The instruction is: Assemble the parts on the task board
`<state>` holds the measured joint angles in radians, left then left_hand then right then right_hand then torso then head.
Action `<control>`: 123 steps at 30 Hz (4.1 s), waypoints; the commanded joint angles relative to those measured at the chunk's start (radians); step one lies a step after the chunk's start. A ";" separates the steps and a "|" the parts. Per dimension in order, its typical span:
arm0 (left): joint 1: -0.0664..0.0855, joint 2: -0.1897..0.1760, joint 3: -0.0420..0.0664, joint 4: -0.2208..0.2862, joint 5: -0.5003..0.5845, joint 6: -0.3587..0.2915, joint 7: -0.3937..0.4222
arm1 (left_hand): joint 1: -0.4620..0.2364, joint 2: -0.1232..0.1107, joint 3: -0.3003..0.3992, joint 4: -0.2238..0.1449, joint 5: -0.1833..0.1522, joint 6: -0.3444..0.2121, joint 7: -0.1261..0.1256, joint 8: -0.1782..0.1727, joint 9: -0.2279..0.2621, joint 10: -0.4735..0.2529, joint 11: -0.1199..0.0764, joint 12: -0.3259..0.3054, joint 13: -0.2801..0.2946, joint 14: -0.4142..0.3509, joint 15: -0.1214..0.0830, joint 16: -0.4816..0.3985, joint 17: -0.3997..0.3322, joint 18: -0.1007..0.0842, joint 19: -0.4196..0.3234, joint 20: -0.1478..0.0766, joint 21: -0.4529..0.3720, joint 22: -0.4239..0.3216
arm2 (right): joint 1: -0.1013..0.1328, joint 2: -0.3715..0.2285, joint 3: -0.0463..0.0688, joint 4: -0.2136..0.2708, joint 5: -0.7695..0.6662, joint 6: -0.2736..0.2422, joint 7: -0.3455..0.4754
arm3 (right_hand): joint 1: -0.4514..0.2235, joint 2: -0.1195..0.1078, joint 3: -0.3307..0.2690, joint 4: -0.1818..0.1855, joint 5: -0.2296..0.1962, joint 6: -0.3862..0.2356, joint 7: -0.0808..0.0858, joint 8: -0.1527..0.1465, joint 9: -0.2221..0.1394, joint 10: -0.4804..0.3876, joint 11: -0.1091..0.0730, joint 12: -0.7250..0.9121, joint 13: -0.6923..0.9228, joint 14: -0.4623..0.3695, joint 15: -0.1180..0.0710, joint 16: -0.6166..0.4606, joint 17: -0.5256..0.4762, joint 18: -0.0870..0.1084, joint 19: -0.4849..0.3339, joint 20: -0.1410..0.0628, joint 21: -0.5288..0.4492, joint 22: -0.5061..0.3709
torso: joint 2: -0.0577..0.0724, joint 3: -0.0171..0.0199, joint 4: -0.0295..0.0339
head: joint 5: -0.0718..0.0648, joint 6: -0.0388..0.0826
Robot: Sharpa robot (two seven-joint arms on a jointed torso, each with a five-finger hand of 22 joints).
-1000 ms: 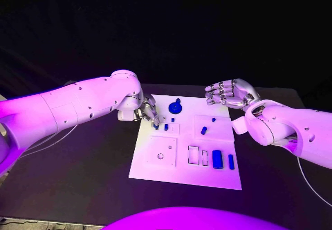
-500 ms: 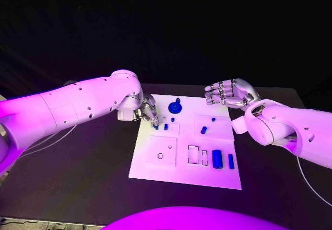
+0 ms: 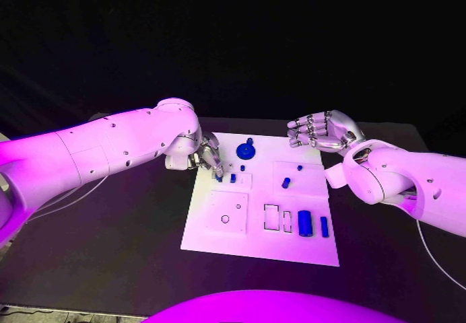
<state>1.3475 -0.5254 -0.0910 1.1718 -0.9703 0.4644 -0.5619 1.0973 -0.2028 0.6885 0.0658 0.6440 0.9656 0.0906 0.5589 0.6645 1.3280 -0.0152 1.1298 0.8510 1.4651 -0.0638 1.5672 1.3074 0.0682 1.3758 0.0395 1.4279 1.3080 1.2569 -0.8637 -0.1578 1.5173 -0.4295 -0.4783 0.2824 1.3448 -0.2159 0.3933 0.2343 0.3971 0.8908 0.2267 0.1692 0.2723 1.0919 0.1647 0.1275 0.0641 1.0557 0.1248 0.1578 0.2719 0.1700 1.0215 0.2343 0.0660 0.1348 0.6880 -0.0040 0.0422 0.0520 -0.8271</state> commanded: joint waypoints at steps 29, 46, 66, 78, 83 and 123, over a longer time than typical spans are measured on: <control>-0.001 0.022 -0.007 -0.018 0.008 0.065 -0.018 | 0.009 0.006 0.176 -0.173 0.005 0.038 -0.032 0.004 0.000 0.013 -0.005 0.011 0.015 0.106 -0.008 0.004 0.263 -0.002 0.002 0.000 0.003 0.016 | -0.001 -0.002 0.000 0.004 -0.006 0.015 0.013 | -0.012 -0.002 0.002 -0.005 0.004 0.007 0.003 -0.006 -0.001 0.006 0.002 -0.002 0.000 0.004 0.000 -0.004 -0.001 0.014 0.004 0.001 0.003 -0.001 | 0.001 0.0005 -0.0001 | -0.006 -0.007; -0.001 0.024 -0.007 -0.022 -0.012 0.035 -0.012 | 0.009 0.004 0.176 -0.174 0.009 0.039 -0.033 0.005 0.000 0.015 -0.005 0.013 0.019 0.106 -0.008 0.004 0.263 -0.003 0.005 0.000 0.006 0.020 | -0.001 -0.003 0.000 0.005 -0.007 0.015 0.013 | -0.012 -0.002 0.002 -0.005 0.004 0.007 0.003 -0.006 -0.001 0.006 0.002 -0.002 0.000 0.004 0.000 -0.004 -0.001 0.014 0.004 0.001 0.003 -0.001 | 0.000 0.0001 -0.0003 | -0.006 -0.007; -0.001 0.032 -0.007 -0.030 0.036 0.021 -0.037 | -0.032 0.023 0.113 -0.123 -0.010 0.041 -0.042 0.025 0.009 0.034 -0.010 0.021 0.033 0.106 -0.009 0.004 0.263 -0.002 0.000 0.001 -0.003 0.014 | -0.001 -0.002 0.000 0.004 -0.008 0.015 0.013 | -0.012 -0.002 0.002 -0.005 0.004 0.007 0.003 -0.006 -0.001 0.006 0.002 -0.002 0.000 0.004 0.000 -0.004 -0.001 0.014 0.004 0.001 0.003 -0.001 | 0.000 0.0003 0.0003 | -0.007 -0.008; -0.003 0.042 -0.007 -0.044 0.046 -0.004 -0.046 | -0.053 0.052 0.063 -0.082 -0.022 0.041 -0.049 0.036 0.012 0.045 -0.015 0.024 0.040 0.106 -0.012 0.004 0.263 -0.004 0.005 -0.002 -0.005 0.017 | -0.001 -0.001 0.000 0.005 -0.008 0.015 0.013 | -0.012 -0.002 0.002 -0.005 0.004 0.007 0.003 -0.006 -0.001 0.006 0.002 -0.002 0.000 0.004 0.000 -0.004 -0.001 0.014 0.004 0.001 0.003 -0.001 | 0.000 0.0007 -0.0003 | -0.011 -0.010; -0.003 0.043 -0.007 -0.045 0.047 -0.009 -0.047 | -0.060 0.059 0.055 -0.069 -0.025 0.042 -0.050 0.036 0.011 0.047 -0.016 0.025 0.043 0.106 -0.012 0.004 0.263 -0.004 0.007 -0.002 -0.004 0.018 | -0.001 -0.001 0.000 0.005 -0.008 0.015 0.013 | -0.012 -0.002 0.002 -0.005 0.004 0.007 0.003 -0.006 -0.001 0.006 0.002 -0.002 0.000 0.004 0.000 -0.004 -0.001 0.014 0.004 0.001 0.003 -0.001 | 0.000 0.0004 -0.0001 | -0.011 -0.010; -0.006 0.007 -0.003 -0.017 0.013 -0.037 -0.040 | -0.079 -0.007 -0.280 0.176 -0.389 0.065 -0.059 0.023 -0.035 0.041 -0.020 0.023 0.052 0.106 -0.016 0.004 0.263 -0.004 0.013 -0.007 -0.019 0.013 | -0.003 -0.001 0.000 0.002 -0.008 0.016 0.014 | -0.013 -0.001 0.004 -0.008 0.005 0.008 0.003 -0.009 -0.001 0.007 0.002 -0.005 0.000 0.007 0.001 -0.009 -0.005 0.014 0.005 0.001 0.003 -0.011 | 0.000 -0.0013 0.0008 | -0.012 -0.007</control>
<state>1.3415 -0.5179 -0.0951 1.1489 -0.9464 0.4492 -0.6109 1.0147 -0.2047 0.4093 0.2381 0.2636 1.0226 0.0304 0.5863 0.6301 1.3739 -0.0373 1.1499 0.9022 1.4670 -0.0769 1.5672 1.3073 0.0681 1.3830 0.0322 1.4126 1.3074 1.2554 -0.8651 -0.1578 1.5186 -0.4300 -0.4770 0.2828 1.3408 -0.2199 0.3975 0.2302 0.3971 0.8908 0.2267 0.1641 0.2725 1.0919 0.1647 0.1275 0.0640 1.0557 0.1248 0.1519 0.2678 0.1700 1.0215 0.2343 0.0660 0.1243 0.6879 -0.0053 0.0427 0.0403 -0.8342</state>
